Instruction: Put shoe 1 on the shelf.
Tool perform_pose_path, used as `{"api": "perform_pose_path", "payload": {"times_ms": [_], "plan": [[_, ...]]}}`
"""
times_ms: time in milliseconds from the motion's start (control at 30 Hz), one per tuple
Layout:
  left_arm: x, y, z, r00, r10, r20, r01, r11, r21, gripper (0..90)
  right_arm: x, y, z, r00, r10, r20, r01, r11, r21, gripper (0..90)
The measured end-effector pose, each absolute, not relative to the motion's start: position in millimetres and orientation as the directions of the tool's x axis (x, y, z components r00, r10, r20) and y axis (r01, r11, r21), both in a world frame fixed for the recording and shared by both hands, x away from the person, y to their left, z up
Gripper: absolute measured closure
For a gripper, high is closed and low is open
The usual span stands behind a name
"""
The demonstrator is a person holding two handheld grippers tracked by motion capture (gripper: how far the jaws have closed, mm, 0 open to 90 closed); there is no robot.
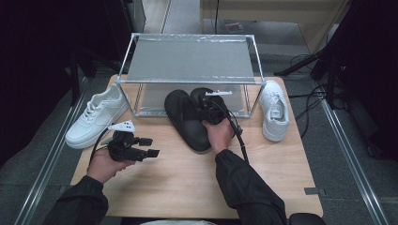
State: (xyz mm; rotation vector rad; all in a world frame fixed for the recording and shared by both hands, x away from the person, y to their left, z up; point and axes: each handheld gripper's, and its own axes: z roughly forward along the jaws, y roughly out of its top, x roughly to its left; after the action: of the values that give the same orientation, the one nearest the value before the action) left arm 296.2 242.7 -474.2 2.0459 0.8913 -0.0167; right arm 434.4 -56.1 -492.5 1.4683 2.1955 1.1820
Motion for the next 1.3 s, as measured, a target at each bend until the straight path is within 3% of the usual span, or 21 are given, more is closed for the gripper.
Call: {"api": "perform_pose_path", "payload": {"times_ms": [333, 467, 633, 767, 967, 1100, 1300], "plan": [[309.6, 236.1, -473.2, 0.753, 0.571, -0.327, 0.590, -0.367, 0.719, 35.2, 403.7, -75.7, -480.9, -0.514, 0.835, 0.195, 0.633, 0.217, 0.743, 54.6], [314.9, 233.5, -471.6, 0.749, 0.564, -0.348, 0.602, -0.361, 0.713, 37.6, 391.0, -84.2, -475.5, -0.540, 0.816, 0.207, 0.626, 0.225, 0.747, 59.1], [316.0, 228.9, -466.2, 0.756, 0.556, -0.345, 0.598, -0.374, 0.708, 57.7, 377.6, -95.7, -481.4, -0.576, 0.778, 0.251, 0.634, 0.232, 0.738, 65.3], [320.2, 224.3, -459.0, 0.781, 0.547, -0.301, 0.558, -0.394, 0.730, 64.3, 364.7, -101.0, -482.5, -0.600, 0.764, 0.236, 0.620, 0.258, 0.741, 70.3], [335.3, 222.1, -450.1, 0.772, 0.566, -0.289, 0.560, -0.392, 0.730, 75.1, 338.9, -110.1, -489.4, -0.665, 0.721, 0.195, 0.570, 0.321, 0.757, 89.1], [351.2, 226.0, -435.0, 0.741, 0.563, -0.365, 0.610, -0.338, 0.717, 85.4, 325.1, -114.4, -498.9, -0.679, 0.698, 0.228, 0.579, 0.319, 0.751, 90.0], [372.3, 224.3, -412.5, 0.767, 0.545, -0.338, 0.575, -0.349, 0.740, 90.0, 314.4, -118.5, -500.0, -0.693, 0.684, 0.228, 0.579, 0.339, 0.741, 90.0]]}}
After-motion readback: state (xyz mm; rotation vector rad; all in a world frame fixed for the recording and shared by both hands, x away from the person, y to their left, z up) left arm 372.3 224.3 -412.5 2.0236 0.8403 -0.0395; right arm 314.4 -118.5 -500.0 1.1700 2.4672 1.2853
